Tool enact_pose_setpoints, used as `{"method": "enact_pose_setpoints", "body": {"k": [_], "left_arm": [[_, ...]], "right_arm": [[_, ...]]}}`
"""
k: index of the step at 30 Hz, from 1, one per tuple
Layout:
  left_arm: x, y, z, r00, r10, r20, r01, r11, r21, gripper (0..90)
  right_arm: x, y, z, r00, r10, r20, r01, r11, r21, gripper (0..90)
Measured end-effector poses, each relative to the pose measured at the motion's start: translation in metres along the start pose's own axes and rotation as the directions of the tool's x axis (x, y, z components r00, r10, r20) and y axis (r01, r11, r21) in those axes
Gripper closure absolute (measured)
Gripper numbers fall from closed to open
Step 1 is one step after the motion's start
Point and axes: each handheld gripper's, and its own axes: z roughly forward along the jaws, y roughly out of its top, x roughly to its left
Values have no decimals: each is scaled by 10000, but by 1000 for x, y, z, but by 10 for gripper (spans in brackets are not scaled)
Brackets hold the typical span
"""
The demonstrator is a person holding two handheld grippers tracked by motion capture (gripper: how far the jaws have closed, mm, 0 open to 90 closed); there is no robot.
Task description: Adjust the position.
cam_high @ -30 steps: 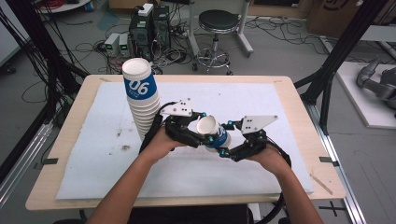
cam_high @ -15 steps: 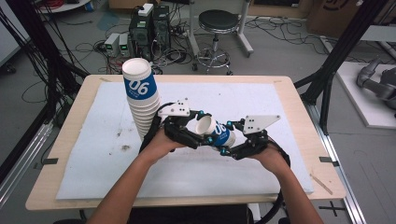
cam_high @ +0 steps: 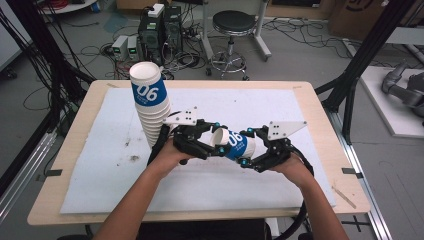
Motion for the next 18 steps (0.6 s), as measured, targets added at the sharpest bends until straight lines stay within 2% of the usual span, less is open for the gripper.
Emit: {"method": "enact_pose_setpoints", "body": {"k": [2,3,4,5,10,11,12,13,14,15,16,17,18], "left_arm": [[0,0,-1,9997,-109,237,119,9991,-418,305],[0,0,-1,9994,-123,334,140,9985,-526,305],[0,0,-1,9993,-94,367,115,9983,-570,305],[0,0,-1,9993,-101,361,116,9991,-399,310],[-1,-1,1,9997,-67,224,70,9999,-133,306],[-4,0,3,9998,147,-99,-144,9994,308,294],[-4,0,3,9998,147,-99,-144,9994,308,270],[-7,2,5,9971,512,-569,-462,9952,859,230],[-7,2,5,9971,512,-569,-462,9952,859,210],[-8,2,7,9962,632,-601,-552,9905,1257,211],[-8,2,7,9962,632,-601,-552,9905,1257,213],[-8,1,8,9961,708,-533,-624,9873,1461,213],[-8,0,9,9963,706,-483,-621,9852,1596,213]], "right_arm": [[0,-2,1,9995,154,-292,-166,9990,-414,170],[0,-2,1,9986,157,-497,-177,9990,-407,191],[0,-2,1,9986,157,-497,-177,9990,-407,191],[0,-2,1,9985,-110,-531,95,9995,-287,232],[0,-1,-2,9977,-441,-508,443,9990,16,266],[0,0,-3,9969,-666,-415,677,9974,248,269],[0,1,-3,9959,-844,-317,857,9953,456,270],[0,1,-4,9946,-1013,-221,1026,9923,694,270],[0,2,-4,9934,-1130,-196,1144,9888,962,270],[1,3,-5,9911,-1322,-140,1329,9838,1204,270],[1,3,-5,9911,-1322,-140,1329,9838,1204,270],[3,5,-6,9897,-1418,-183,1429,9753,1686,270],[3,5,-6,9897,-1418,-183,1429,9753,1686,270]]}}
